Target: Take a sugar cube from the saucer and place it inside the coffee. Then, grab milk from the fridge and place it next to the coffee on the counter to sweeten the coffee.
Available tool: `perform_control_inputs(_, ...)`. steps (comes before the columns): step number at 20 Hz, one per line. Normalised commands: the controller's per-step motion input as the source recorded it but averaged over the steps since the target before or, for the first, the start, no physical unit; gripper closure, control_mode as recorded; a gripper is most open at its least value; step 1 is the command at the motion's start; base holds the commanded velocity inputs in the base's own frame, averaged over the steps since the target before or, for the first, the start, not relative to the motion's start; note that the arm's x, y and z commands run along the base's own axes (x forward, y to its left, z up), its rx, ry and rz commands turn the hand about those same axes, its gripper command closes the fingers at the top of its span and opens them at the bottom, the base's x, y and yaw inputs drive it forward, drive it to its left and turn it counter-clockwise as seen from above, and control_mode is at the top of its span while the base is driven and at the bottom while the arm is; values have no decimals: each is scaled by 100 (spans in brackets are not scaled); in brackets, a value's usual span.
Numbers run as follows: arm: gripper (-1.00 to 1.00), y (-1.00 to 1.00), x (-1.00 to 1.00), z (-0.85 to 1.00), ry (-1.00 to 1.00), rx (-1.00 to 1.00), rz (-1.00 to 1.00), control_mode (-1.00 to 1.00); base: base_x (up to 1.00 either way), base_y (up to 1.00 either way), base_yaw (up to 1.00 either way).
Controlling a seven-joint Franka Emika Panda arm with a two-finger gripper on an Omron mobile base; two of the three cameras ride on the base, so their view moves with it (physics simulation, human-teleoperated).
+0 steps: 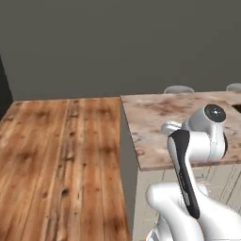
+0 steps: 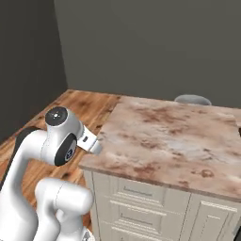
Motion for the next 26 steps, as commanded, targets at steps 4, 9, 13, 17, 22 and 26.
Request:
perform_control_inputs(4,-100,0,0,0,0,0,0,100,21,3,-74)
perform_control_inputs(9,-100,0,0,0,0,0,0,100,3,13,-71)
perform_control_inputs(13,-100,0,0,0,0,0,0,100,0,6,-73)
perform_control_inputs(17,-100,0,0,0,0,0,0,100,1,-1,-82)
perform_control_inputs(22,-100,0,0,0,0,0,0,100,4,-7,-81)
perform_control_inputs(26,-100,0,0,0,0,0,0,100,23,-4,-71)
